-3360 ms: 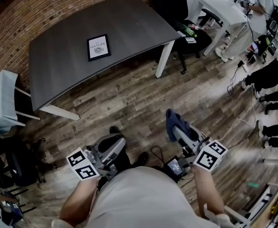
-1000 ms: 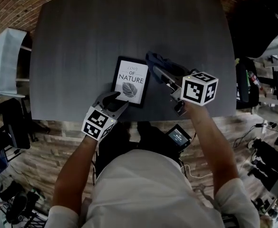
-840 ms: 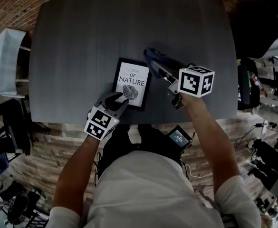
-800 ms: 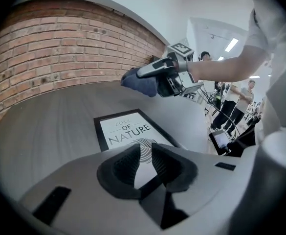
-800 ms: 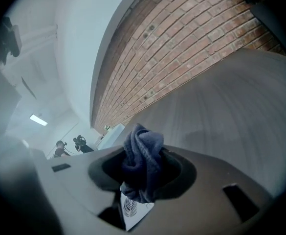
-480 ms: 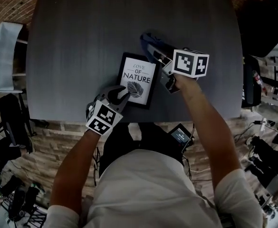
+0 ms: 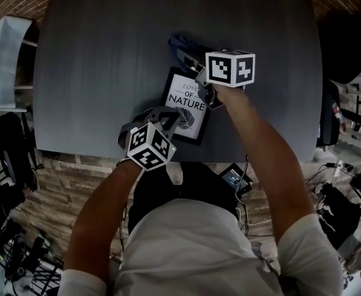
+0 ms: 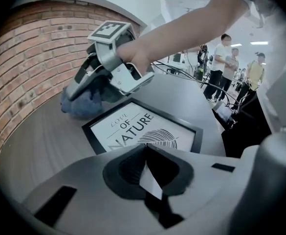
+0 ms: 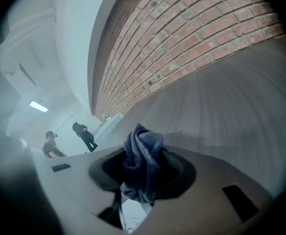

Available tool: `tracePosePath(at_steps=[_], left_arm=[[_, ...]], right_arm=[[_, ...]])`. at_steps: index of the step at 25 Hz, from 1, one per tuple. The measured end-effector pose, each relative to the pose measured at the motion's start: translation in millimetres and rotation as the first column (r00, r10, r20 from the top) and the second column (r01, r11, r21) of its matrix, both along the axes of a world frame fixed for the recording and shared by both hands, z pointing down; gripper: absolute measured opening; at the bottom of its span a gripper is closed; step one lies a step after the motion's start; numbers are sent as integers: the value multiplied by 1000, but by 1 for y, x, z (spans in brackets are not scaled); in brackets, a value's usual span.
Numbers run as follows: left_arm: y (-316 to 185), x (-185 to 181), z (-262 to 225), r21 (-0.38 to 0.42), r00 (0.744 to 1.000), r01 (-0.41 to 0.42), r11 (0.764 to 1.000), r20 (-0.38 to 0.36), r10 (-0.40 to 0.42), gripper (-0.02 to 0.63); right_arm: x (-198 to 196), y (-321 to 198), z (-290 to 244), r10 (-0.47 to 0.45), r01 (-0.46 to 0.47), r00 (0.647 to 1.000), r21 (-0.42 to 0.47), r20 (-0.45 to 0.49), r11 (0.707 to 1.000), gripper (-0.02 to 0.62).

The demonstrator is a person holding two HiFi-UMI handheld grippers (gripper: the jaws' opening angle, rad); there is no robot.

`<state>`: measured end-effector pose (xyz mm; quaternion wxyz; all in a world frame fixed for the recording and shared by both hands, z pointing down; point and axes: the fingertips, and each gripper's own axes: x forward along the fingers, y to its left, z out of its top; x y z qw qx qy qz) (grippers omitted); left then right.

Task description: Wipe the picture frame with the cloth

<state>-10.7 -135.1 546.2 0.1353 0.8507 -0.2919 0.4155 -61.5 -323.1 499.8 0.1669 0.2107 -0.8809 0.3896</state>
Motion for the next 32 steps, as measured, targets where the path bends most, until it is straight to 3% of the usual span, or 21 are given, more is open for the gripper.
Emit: tracePosePath(at_steps=[7, 15, 17, 25, 32], left_arm=[[-2, 1, 1, -52, 997, 45, 998, -54, -48, 15], [-3, 0, 3, -29, 996, 86, 996, -30, -87, 15], [-3, 0, 4, -27, 994, 103, 994, -27, -104, 15], [-2, -1, 4, -22, 990, 129, 991, 54, -128, 15], [-3, -1, 7, -13, 982, 176, 984, 68, -175, 14]], right_arm=[[-36, -7, -2, -102, 115, 991, 171, -81, 979, 132], [-53, 12, 23, -183, 257, 952, 318, -244, 913, 126], [-51, 17, 25, -205, 284, 944, 320, -260, 904, 126], [-41, 22, 26, -222, 281, 943, 238, -246, 930, 123], [-26, 21, 28, -207, 258, 947, 197, -248, 946, 122]])
